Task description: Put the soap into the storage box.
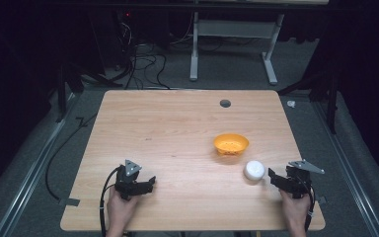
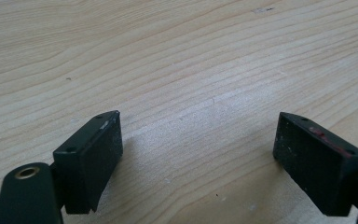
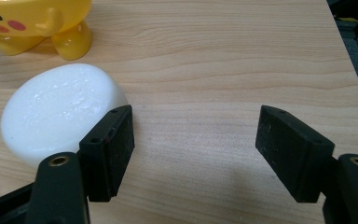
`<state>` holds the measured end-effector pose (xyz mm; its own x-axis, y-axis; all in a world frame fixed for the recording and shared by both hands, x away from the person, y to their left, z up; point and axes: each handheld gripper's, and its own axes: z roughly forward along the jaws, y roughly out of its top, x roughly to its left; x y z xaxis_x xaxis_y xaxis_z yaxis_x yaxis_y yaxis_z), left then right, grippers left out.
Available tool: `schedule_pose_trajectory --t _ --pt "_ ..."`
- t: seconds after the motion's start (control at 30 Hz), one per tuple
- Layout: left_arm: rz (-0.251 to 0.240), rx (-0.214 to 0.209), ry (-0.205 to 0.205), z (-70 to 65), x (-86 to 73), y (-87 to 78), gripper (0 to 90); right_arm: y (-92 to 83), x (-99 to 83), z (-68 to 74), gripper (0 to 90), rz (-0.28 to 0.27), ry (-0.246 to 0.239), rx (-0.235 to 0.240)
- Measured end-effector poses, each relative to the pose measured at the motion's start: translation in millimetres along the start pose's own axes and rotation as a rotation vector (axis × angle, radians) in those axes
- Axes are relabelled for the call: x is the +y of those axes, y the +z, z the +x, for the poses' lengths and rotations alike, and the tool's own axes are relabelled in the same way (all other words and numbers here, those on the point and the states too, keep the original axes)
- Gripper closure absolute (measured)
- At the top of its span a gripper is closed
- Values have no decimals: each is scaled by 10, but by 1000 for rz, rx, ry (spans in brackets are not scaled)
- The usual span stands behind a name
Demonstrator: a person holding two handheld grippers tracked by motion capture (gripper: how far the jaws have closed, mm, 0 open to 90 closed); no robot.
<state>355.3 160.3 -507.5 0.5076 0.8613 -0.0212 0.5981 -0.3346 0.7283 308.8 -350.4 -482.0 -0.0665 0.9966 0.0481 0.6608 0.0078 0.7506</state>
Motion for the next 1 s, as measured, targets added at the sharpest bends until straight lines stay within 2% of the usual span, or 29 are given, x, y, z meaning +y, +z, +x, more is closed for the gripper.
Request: schedule_pose_trajectory --t 0.2,0.87,1.0 --pt "0 1 0 -1 0 0 160 -96 -27 14 281 -15 6 23" --pt "0 3 3 -3 -1 -1 159 -231 -168 203 215 -29 -59 117" --pt "0 2 3 -3 -1 -1 159 -228 -172 259 175 -20 -80 133"
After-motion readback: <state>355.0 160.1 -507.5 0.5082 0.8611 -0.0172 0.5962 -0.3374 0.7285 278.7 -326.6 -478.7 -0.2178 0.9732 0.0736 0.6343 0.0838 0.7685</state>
